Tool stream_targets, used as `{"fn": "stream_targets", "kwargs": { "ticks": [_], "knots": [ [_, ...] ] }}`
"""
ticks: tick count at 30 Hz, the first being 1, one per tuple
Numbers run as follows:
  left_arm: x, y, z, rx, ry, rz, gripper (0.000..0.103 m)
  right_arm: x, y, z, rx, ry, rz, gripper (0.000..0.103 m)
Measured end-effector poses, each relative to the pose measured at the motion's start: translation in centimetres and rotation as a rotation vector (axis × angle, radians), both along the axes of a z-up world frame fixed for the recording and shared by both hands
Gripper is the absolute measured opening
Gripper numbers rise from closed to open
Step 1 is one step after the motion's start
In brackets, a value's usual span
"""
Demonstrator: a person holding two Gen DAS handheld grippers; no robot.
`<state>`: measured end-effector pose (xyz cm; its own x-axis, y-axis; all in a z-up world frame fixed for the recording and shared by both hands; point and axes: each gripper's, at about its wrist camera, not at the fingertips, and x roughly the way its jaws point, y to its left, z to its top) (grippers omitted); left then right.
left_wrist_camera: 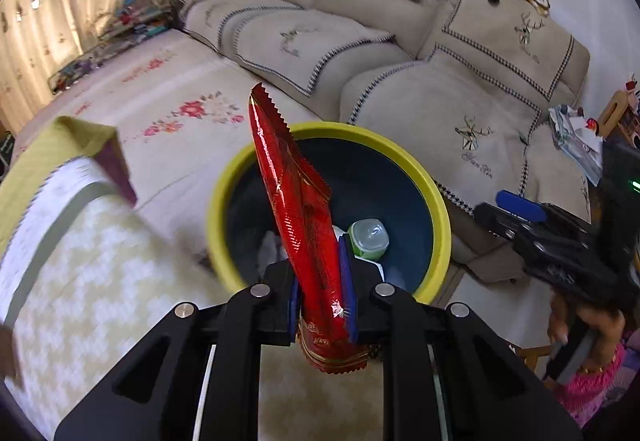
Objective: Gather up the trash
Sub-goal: 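Carry the red wrapper over the bin and open the left gripper, then move the right gripper to the brown plastic tray and grasp its rim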
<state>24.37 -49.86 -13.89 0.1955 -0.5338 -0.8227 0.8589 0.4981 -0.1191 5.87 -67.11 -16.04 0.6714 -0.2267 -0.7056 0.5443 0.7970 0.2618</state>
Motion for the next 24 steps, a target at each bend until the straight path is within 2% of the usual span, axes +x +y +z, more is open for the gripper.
{"fn": "stream_targets", "kwargs": {
  "ticks": [5,7,8,9,15,17,24],
  "knots": [
    [1.2,-4.3,-2.2,0.051,0.002,0.000,0.036,-0.8,-0.5,-0.1,0.005,0.000,-0.015,0.063],
    [1.6,-5.0,-3.0,0.071,0.005,0.015,0.048,-1.1,-0.7,-0.2,0.009,0.001,-0.019,0.063],
    [1.9,-5.2,-3.2,0.075,0.008,0.028,0.057,-1.2,-0.7,-0.2,0.010,0.002,-0.020,0.063],
    [2.1,-5.2,-3.5,0.076,0.010,0.035,0.062,-1.2,-0.8,-0.2,0.010,0.003,-0.021,0.063],
    [3.0,-4.0,-3.4,0.072,0.019,0.069,0.080,-1.4,-0.5,0.3,0.007,-0.005,-0.016,0.063],
    [3.0,-3.4,-2.9,0.057,0.013,0.077,0.086,-1.4,-0.5,0.4,0.005,-0.008,-0.012,0.063],
    [1.8,-0.2,0.7,-0.022,-0.004,0.100,0.088,-1.6,0.8,1.4,-0.011,-0.019,0.007,0.063]
  ]
}}
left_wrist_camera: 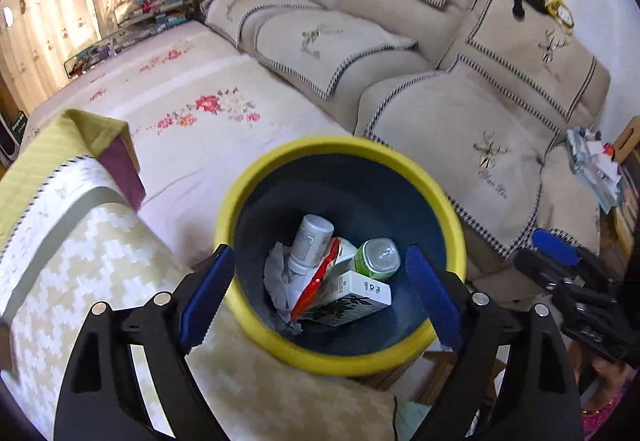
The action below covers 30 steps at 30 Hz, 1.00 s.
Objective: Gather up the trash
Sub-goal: 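Move the right gripper to the brown plastic tray and grasp its rim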
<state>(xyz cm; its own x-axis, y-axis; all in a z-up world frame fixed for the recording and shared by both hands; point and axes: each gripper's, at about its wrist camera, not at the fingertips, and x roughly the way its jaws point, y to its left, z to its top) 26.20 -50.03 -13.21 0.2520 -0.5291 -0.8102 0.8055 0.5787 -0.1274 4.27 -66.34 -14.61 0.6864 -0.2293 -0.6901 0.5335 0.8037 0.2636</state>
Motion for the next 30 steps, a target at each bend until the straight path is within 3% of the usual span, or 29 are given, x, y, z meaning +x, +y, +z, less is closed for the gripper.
{"fn": "stream_targets", "kwargs": {
  "ticks": [9,17,21,27,30],
  "knots": [
    [-3.8,13.2,5.4,-0.122,-0.077,0.157,0.092,2.1,3.0,0.3,-0.011,0.009,0.090,0.066],
    [-7.0,31.3,7.3,-0.173,-0.146,0.458,0.094,9.4,12.5,1.5,-0.022,-0.006,0.389,0.066],
    [-8.1,37.8,7.8,-0.157,-0.194,0.586,0.094,13.1,17.9,2.8,-0.045,-0.019,0.524,0.066],
    [-8.8,44.4,7.4,-0.184,-0.192,0.679,0.095,19.6,26.4,5.5,-0.079,-0.025,0.711,0.066],
    [-9.0,45.4,6.8,-0.199,-0.179,0.698,0.095,22.1,29.1,5.8,-0.085,-0.015,0.759,0.066]
  ]
}}
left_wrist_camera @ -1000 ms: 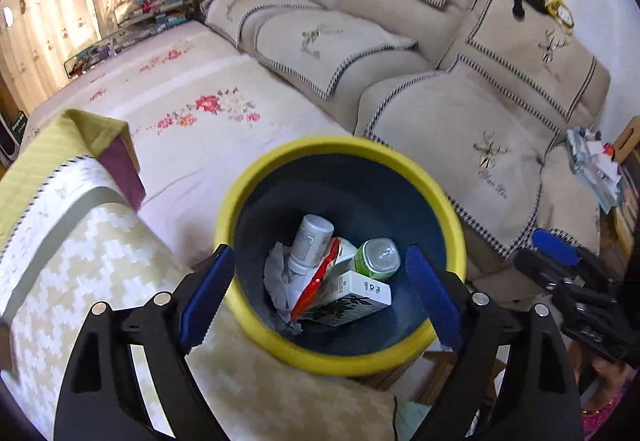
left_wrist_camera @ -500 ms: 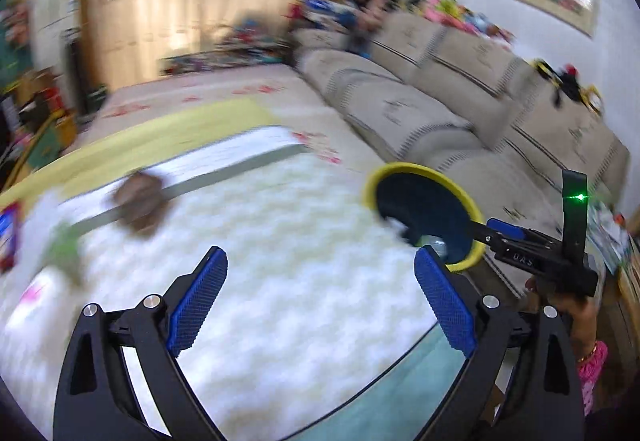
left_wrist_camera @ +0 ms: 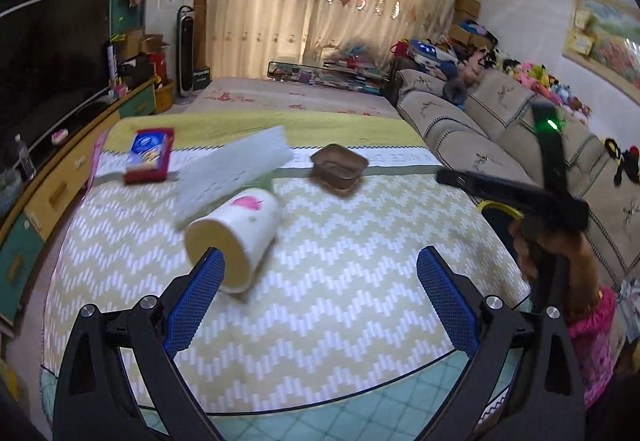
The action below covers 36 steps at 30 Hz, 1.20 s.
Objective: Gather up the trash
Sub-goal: 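Move the right gripper to the brown plastic tray and grasp its rim, then carry the brown tray to the bin and open the right gripper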
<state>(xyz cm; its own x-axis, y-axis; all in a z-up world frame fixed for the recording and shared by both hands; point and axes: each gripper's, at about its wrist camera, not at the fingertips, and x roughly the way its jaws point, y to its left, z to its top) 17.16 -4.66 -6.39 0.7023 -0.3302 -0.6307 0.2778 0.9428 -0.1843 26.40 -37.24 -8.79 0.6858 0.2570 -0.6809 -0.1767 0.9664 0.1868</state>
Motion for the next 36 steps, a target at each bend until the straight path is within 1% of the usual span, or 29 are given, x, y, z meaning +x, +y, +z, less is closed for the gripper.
{"fn": "stream_targets", "kwargs": {
  "ticks": [1,4,7,12,16,19,20,21,22,23,24,26,30,36],
  "knots": [
    [-0.1,0.4,-0.3,-0.007,0.005,0.006,0.095,1.6,1.0,-0.1,-0.009,0.013,0.010,0.066],
    [0.0,1.8,-0.9,-0.024,0.017,0.023,0.095,4.5,2.8,-0.6,-0.036,0.044,0.009,0.066],
    [0.3,2.6,-1.3,-0.032,0.022,0.041,0.095,7.1,4.4,-1.3,-0.061,0.068,0.014,0.063],
    [0.8,3.9,-2.0,-0.043,0.037,0.059,0.095,10.6,6.5,-3.2,-0.109,0.120,0.016,0.052],
    [1.4,4.3,-2.6,-0.050,0.050,0.061,0.095,12.4,7.5,-4.4,-0.126,0.147,0.018,0.048],
    [1.8,4.3,-3.0,-0.049,0.056,0.059,0.095,12.8,8.0,-4.9,-0.136,0.159,0.025,0.042],
    [2.0,4.3,-3.2,-0.053,0.060,0.056,0.095,12.8,8.1,-5.1,-0.139,0.159,0.023,0.038],
    [2.2,4.3,-3.3,-0.056,0.063,0.054,0.095,12.9,8.1,-5.2,-0.143,0.160,0.020,0.032],
    [2.3,4.2,-3.5,-0.057,0.066,0.051,0.095,13.0,8.1,-5.2,-0.145,0.161,0.017,0.028],
    [2.5,4.1,-3.7,-0.056,0.070,0.049,0.095,13.0,8.1,-5.3,-0.145,0.160,0.011,0.020],
    [2.5,4.0,-3.8,-0.056,0.073,0.048,0.095,13.0,8.1,-5.4,-0.140,0.158,0.008,0.015],
    [2.7,3.9,-4.1,-0.055,0.079,0.048,0.095,13.0,8.0,-5.4,-0.120,0.159,0.008,0.013],
    [2.6,3.8,-4.2,-0.054,0.083,0.048,0.095,12.4,7.9,-4.8,-0.111,0.145,0.018,0.008],
    [2.4,3.5,-4.2,-0.060,0.082,0.037,0.095,10.6,7.4,-3.5,-0.090,0.134,0.021,0.006]
  ]
}}
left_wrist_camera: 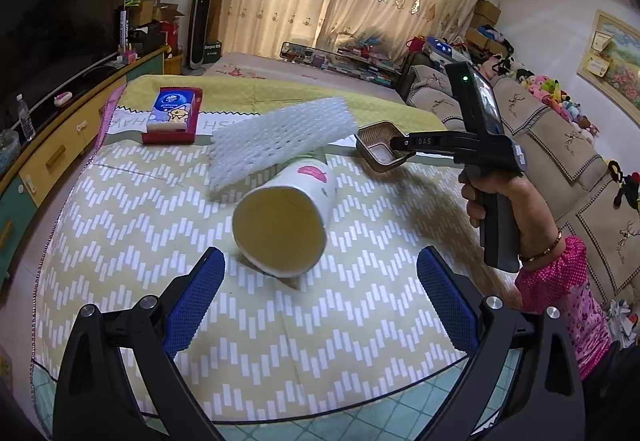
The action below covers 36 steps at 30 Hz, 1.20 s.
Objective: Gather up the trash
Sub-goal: 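Carry the brown tray to the bin and open the right gripper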
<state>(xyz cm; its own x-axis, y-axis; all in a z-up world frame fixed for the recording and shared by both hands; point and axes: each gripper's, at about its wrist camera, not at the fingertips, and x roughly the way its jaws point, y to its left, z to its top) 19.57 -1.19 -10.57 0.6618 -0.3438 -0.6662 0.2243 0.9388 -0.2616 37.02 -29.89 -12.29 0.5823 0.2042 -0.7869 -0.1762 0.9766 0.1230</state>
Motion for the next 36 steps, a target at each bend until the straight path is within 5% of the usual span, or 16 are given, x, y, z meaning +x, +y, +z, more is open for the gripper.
{"fn": "stream_targets", "kwargs": {
  "ticks": [12,21,32,36],
  "knots": [
    [-1.9,-0.7,-0.5,-0.008,-0.001,-0.018,0.095,-10.9,-5.4,3.3,0.014,-0.126,-0.116,0.006],
    [-2.8,-1.9,-0.9,0.003,0.013,-0.023,0.095,-19.7,-16.0,3.4,-0.030,-0.184,-0.445,0.006],
    [-2.1,-2.6,-1.2,0.022,0.030,-0.009,0.095,-19.7,-26.1,-0.3,-0.107,-0.092,-0.705,0.007],
    [-1.5,-2.6,-1.7,0.028,0.049,0.001,0.095,-19.5,-27.5,-1.6,-0.096,-0.071,-0.763,0.021]
  ]
}}
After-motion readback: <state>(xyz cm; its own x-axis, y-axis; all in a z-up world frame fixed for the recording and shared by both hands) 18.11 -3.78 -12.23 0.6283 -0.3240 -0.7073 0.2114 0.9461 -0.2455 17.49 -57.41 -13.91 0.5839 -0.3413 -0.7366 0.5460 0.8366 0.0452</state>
